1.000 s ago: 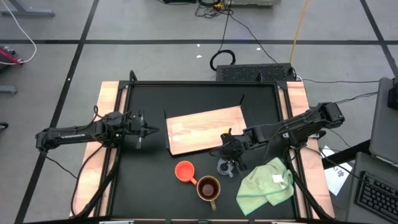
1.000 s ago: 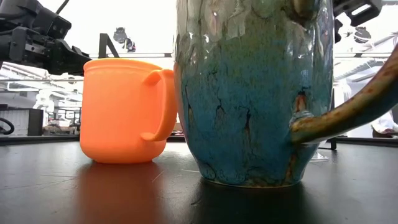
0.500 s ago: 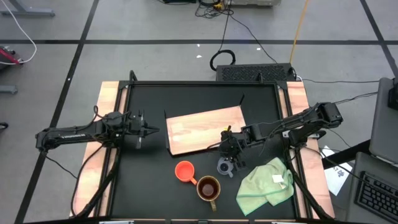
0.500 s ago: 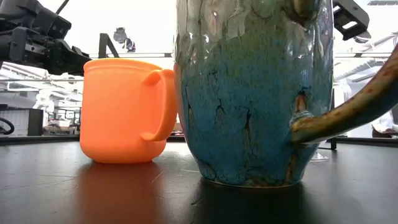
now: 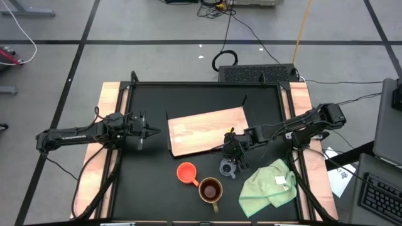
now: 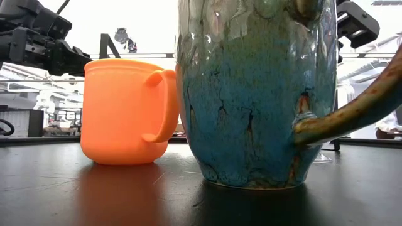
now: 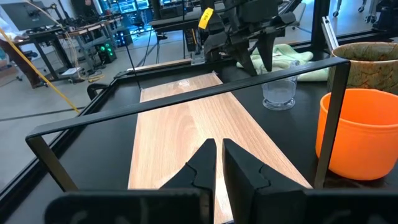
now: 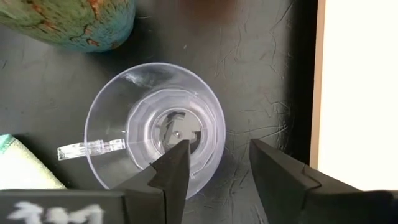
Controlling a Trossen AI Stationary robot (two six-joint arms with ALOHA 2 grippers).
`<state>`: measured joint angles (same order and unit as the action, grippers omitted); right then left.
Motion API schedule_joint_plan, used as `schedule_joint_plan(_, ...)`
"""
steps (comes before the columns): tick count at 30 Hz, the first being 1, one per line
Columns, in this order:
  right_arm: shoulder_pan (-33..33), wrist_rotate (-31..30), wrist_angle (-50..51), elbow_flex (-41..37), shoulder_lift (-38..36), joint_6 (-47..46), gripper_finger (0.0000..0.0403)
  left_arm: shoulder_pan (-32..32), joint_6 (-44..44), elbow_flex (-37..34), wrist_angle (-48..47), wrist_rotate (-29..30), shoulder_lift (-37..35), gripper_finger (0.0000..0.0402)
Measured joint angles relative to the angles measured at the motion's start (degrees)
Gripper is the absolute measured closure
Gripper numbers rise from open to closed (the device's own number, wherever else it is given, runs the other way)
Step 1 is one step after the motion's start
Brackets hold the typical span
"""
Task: Stack small to large cups/mugs on shelf
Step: Put the transparent mug on the shelf
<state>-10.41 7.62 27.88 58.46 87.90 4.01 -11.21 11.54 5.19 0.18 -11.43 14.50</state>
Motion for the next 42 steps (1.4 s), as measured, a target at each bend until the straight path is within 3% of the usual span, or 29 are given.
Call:
schedule_joint_plan(18, 0.0, 0.0, -0.3, 0.0, 0.2, 1.0, 0.0293, 0.0, 0.0, 0.0, 0.0, 0.0, 0.0, 0.0371)
schedule_joint_plan(31, 0.0, 0.0, -2.0, 0.0, 7.4, 1.6, 0.0302, 0.0, 0.0, 0.0, 0.0, 0.0, 0.0, 0.0371)
schedule_joint_plan(42, 0.0, 0.0, -2.0, 0.0, 7.1, 1.7, 0.0395, 0.0, 0.0, 0.0, 0.0, 0.0, 0.0, 0.0371)
